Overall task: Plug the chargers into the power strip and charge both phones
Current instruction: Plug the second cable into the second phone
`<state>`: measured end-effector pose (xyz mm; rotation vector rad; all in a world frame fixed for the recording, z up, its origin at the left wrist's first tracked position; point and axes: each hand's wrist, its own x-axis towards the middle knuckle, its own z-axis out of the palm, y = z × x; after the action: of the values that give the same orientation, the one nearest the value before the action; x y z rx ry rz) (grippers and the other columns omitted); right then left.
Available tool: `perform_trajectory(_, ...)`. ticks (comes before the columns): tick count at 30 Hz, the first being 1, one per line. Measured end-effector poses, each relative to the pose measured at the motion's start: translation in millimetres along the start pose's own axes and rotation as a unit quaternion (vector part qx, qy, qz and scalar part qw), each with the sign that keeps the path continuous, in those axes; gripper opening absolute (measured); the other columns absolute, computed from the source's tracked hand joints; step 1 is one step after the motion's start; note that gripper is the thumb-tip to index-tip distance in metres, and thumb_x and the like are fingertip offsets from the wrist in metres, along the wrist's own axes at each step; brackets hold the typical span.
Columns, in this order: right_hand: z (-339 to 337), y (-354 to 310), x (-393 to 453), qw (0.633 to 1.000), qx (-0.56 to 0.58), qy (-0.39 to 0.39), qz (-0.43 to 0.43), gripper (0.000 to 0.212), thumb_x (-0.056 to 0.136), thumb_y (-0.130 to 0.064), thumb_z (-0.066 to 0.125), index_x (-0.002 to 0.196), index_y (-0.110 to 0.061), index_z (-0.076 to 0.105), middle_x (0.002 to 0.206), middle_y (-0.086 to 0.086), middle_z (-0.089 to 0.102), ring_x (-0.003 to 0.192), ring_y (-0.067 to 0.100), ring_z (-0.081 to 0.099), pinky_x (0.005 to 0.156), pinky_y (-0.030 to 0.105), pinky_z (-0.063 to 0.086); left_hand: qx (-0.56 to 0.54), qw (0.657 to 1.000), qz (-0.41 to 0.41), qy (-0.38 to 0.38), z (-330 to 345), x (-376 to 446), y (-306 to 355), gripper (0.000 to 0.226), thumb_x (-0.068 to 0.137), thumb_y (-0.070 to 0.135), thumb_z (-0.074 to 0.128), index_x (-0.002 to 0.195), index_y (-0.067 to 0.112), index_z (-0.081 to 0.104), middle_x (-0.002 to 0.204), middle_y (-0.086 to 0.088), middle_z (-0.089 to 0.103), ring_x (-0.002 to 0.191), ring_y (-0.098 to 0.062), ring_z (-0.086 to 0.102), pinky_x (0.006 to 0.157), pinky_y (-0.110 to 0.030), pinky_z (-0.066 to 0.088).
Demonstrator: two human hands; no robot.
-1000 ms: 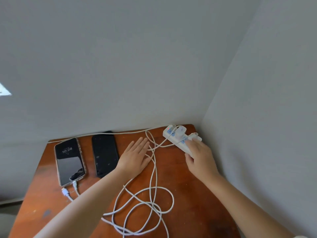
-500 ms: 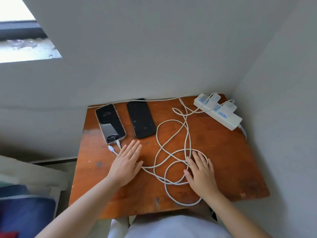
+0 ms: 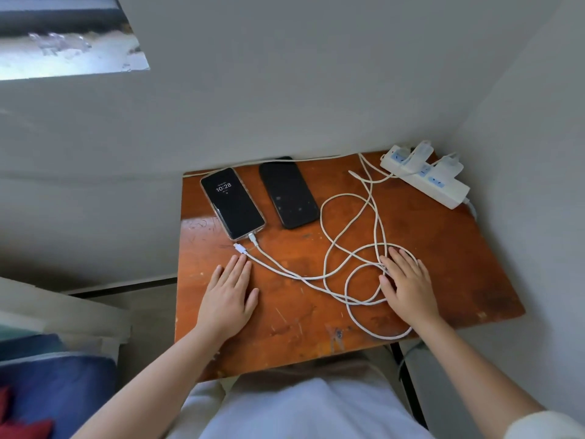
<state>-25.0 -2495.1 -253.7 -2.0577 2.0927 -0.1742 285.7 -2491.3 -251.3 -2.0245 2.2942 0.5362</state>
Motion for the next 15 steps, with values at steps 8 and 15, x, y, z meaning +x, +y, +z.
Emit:
perform_trajectory(8,-9,-51,-8,0.997,-0.012,0.068,0.031,0.044,0.08,-0.023,0.035,0.096,-0.001,0.07,0.106,0.021,0.069,0.106,0.04,0.06,0.09,0.064,0.038,-0.012,1.0,0.002,0.005,-2,-2,-2,0.069,0.087,0.053,0.011,0.147,0.019,0.005,0.158,0.0,0.003,0.146,-0.015,-0.003,0.11,-0.027,-0.012)
perform_trajectory(15,9,-152,2,0.991,0.061,0.033,-0.118,0.015,0.075,-0.019,0.067,0.083,-0.01,0.075,0.081,0.005,0.076,0.077,0.022,0.071,0.078,0.047,0.053,-0.069,0.986,-0.142,0.055,-6,-2,-4,0.058,0.098,0.041,0.022,0.147,0.013,0.006,0.159,-0.004,0.003,0.146,-0.019,-0.002,0.118,-0.031,-0.005)
